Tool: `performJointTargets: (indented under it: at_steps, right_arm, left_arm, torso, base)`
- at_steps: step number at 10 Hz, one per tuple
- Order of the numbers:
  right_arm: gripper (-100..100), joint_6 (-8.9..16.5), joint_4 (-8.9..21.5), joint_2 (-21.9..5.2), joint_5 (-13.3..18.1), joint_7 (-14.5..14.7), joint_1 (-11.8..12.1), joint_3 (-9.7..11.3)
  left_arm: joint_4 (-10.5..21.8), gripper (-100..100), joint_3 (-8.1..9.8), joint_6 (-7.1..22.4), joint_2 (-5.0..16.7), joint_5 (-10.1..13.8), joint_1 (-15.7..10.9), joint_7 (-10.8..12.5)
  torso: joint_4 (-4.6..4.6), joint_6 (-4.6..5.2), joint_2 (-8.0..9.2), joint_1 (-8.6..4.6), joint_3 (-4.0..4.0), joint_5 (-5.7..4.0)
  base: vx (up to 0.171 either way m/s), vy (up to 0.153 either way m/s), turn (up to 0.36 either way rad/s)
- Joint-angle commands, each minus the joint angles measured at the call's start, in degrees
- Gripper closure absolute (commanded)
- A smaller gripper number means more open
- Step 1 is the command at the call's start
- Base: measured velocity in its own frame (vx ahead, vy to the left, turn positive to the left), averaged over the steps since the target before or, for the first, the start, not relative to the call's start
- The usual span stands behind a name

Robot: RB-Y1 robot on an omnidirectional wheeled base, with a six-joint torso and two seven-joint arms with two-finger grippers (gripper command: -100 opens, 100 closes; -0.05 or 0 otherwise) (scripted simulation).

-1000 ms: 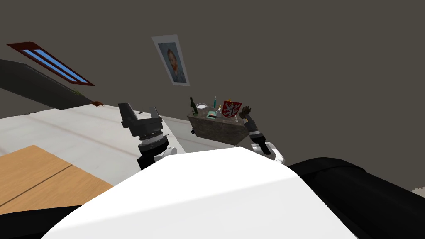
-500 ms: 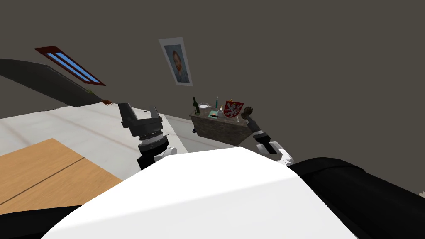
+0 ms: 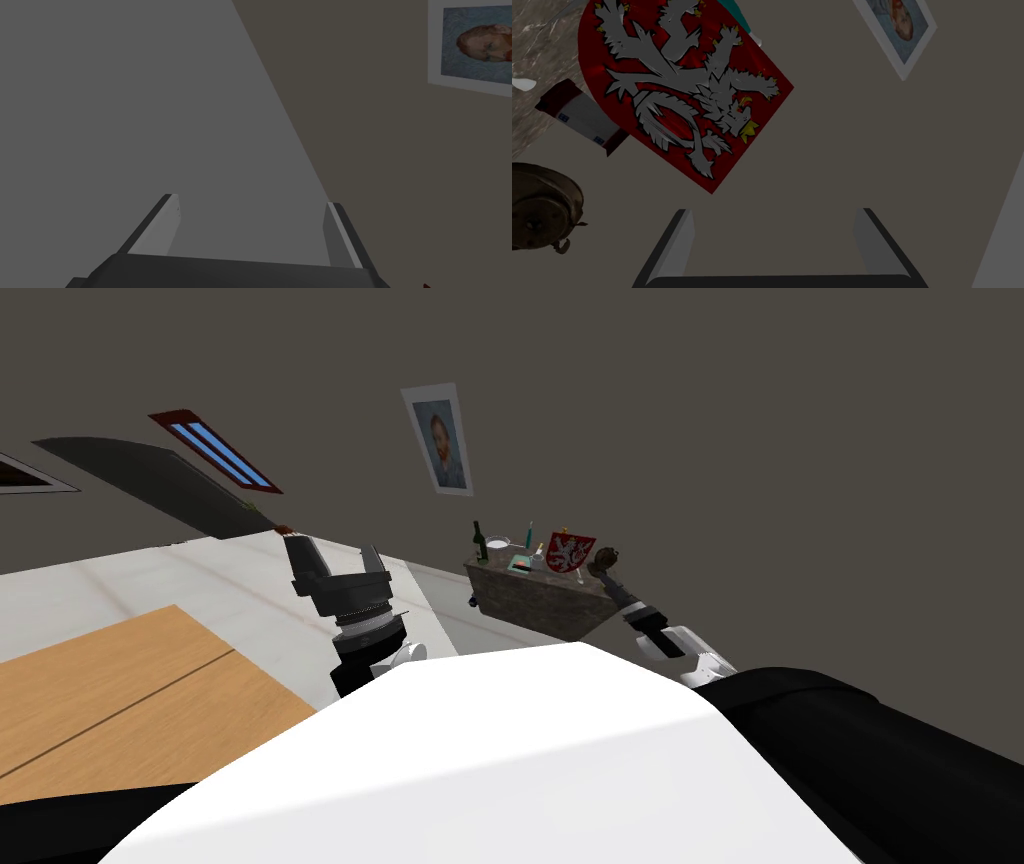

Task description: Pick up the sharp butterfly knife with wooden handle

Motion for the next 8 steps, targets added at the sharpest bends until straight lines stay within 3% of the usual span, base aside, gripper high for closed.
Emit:
performJointTargets:
  at_steps: [1,2,3,8]
  right_arm:
    - [-100,0.2,0.5,-1.9,1.5,-0.3,0.3,-0.3]
    - [-100,-0.3,2.6,-4.1,3.9,-0.8,0.9,-1.1]
    - [-100,-0.3,2.6,-4.8,4.3,-0.8,0.9,-1.1]
    - [-100,-2.3,8.7,-12.6,12.4,-1.9,3.3,-3.0]
  left_arm:
    - [0.0,0,0.0,0.0,0.0,0.0,0.0,0.0]
    - [0.0,0,0.0,0.0,0.0,0.0,0.0,0.0]
    - [0.0,0,0.0,0.0,0.0,0.0,0.0,0.0]
    - [0.0,0,0.0,0.0,0.0,0.0,0.0,0.0]
  torso:
    - [0.0,0.0,0.0,0.0,0.0,0.0]
    - [0.0,0.02,-0.01,-0.01,-0.01,0.0]
    - [-0.01,0.0,-0.03,0.04,-0.02,0.0]
    - [-0.02,0.02,-0.1,0.03,-0.06,0.0]
  base:
    - [0.001,0.016,0.076]
    - [0.005,0.031,0.138]
    - [0.009,0.026,0.075]
    - [0.027,0.03,0.125]
